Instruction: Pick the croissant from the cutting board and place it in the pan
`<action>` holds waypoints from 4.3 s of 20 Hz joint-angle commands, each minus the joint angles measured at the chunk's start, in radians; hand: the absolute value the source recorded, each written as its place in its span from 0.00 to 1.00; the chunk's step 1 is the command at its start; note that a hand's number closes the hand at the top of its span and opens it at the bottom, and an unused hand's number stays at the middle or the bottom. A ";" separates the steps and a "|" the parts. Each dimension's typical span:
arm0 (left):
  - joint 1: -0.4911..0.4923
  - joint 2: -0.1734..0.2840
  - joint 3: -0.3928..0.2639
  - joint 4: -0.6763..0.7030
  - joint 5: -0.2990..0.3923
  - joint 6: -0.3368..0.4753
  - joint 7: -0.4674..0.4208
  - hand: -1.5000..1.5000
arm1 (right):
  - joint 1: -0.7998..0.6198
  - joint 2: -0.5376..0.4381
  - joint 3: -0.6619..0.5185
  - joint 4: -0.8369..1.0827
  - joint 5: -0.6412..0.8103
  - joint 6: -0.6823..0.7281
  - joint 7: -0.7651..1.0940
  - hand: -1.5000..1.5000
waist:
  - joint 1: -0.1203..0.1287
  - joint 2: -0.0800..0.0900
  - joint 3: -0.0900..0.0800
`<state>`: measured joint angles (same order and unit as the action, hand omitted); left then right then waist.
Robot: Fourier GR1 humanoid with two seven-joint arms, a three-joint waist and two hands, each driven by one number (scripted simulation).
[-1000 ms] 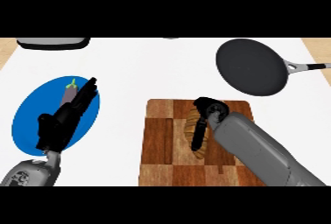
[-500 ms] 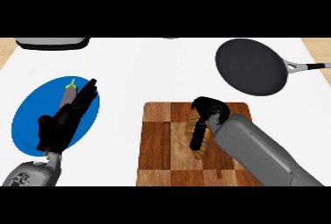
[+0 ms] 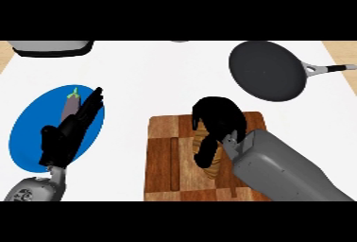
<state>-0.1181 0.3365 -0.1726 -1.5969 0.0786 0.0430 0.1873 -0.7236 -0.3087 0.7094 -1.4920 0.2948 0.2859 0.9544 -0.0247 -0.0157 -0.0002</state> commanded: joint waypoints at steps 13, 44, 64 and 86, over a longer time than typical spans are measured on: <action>-0.027 -0.034 -0.005 -0.033 -0.031 -0.006 0.045 0.50 | 0.303 -0.202 -0.077 -0.616 0.465 -0.354 -0.091 1.00 | 0.018 0.014 0.001; -0.058 -0.051 0.070 -0.026 -0.047 -0.112 0.057 0.50 | -0.127 -0.082 -0.740 0.981 0.247 -0.773 -1.259 1.00 | 0.066 0.029 0.002; -0.097 -0.066 0.062 0.001 -0.058 -0.150 0.012 0.50 | -0.305 -0.165 -0.924 1.333 0.132 -0.548 -1.291 0.00 | 0.121 0.058 0.007; -0.078 -0.100 0.057 -0.032 -0.093 -0.109 0.049 0.50 | -0.083 -0.346 -1.190 1.314 -0.143 -0.029 -1.755 0.00 | 0.074 0.039 0.006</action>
<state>-0.1859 0.2392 -0.1149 -1.6119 -0.0096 -0.0712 0.2096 -0.8506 -0.6139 -0.4725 -0.1622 0.1593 0.1909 -0.7133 0.0601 0.0284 0.0064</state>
